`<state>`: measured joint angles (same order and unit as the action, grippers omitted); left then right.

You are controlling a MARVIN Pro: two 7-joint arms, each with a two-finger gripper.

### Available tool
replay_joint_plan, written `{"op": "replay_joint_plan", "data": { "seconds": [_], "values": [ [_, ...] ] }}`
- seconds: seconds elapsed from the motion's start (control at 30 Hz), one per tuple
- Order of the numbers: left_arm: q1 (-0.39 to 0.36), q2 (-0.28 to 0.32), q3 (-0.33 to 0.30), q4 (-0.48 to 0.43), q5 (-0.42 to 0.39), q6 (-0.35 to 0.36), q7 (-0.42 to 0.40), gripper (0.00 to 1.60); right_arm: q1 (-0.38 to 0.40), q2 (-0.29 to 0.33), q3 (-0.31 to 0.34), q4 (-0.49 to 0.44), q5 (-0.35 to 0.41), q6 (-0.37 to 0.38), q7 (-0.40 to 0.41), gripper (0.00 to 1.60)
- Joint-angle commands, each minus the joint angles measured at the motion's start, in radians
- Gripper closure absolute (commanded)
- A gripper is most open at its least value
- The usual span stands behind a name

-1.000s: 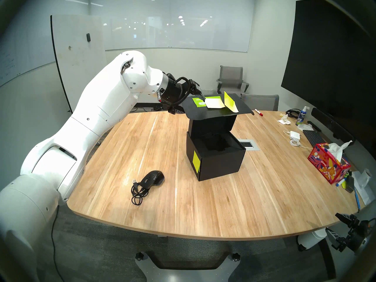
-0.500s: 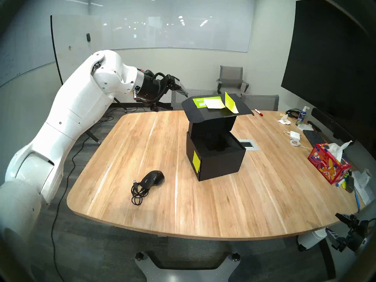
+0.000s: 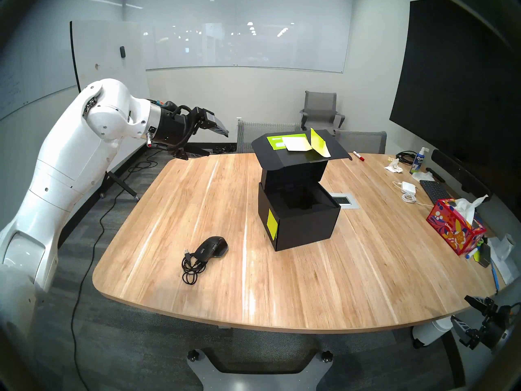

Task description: Open the box and place the mouse inside

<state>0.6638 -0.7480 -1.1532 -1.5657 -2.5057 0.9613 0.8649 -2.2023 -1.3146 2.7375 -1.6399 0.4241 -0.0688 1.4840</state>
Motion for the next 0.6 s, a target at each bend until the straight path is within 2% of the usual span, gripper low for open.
{"op": "replay_joint_plan", "data": {
  "seconds": [0.0, 0.17, 0.57],
  "values": [
    [0.083, 0.107, -0.08, -0.072, -0.012, -0.001, 0.014, 0.0, 0.0, 0.002, 0.004, -0.006, 0.006, -0.001, 0.0, 0.0],
    [0.181, 0.176, -0.12, -0.137, 0.0, -0.001, 0.002, 0.0, 0.0, 0.002, 0.004, -0.006, 0.005, 0.0, 0.0, 0.0],
    [0.355, 0.319, -0.119, -0.302, 0.065, -0.001, -0.056, 0.0, 0.001, 0.002, 0.004, -0.006, 0.002, 0.0, 0.0, 0.0]
  ]
}}
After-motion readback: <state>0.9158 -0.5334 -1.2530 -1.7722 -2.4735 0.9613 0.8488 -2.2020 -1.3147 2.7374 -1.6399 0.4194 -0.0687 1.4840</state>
